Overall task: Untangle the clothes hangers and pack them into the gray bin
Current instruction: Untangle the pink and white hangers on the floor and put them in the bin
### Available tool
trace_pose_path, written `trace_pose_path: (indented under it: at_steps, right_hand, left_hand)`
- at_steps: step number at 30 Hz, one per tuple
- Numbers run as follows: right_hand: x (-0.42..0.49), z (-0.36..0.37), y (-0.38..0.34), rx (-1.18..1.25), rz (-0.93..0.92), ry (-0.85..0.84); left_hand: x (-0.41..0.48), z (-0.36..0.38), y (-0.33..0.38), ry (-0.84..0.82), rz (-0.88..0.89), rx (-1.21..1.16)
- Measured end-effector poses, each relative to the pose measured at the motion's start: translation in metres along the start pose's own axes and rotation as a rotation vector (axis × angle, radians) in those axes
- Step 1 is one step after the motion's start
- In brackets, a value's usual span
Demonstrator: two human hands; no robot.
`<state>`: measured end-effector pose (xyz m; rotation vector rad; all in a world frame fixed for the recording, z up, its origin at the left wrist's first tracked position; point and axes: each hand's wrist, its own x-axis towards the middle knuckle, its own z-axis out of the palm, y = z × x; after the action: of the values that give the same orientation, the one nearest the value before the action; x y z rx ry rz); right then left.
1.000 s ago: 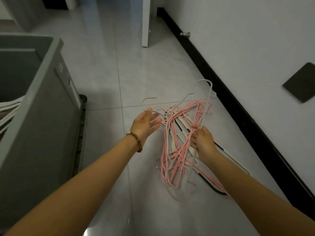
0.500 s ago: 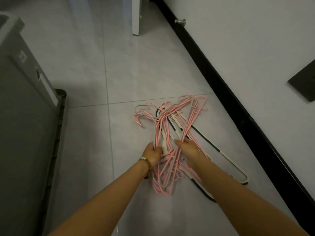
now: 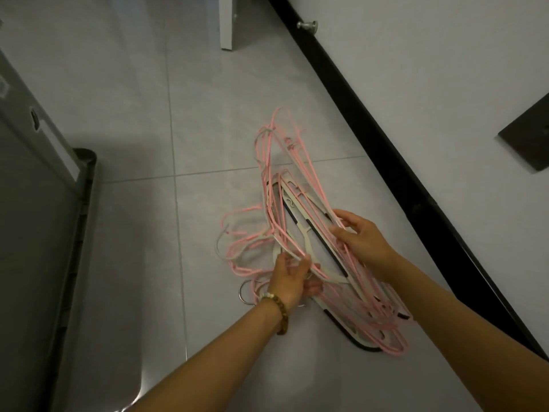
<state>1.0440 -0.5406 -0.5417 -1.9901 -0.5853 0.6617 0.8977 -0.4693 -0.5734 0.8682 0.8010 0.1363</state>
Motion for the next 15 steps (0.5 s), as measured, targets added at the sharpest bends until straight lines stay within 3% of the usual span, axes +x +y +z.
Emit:
trace_pose_path:
  at_steps: [5,10,15]
  right_hand:
    - [0.000,-0.006,0.043,-0.185,0.099,-0.048]
    - [0.013,-0.012,0.065,-0.395,0.271,0.004]
    - [0.013,-0.005,0.069,-0.582,0.316,0.008]
  left_hand:
    - [0.005,0.012,-0.034,0.105,-0.121,0.227]
    - [0.013,0.000,-0.026,0.079,-0.255,0.537]
    - [0.017,-0.008,-0.026,0.129,-0.310,0.537]
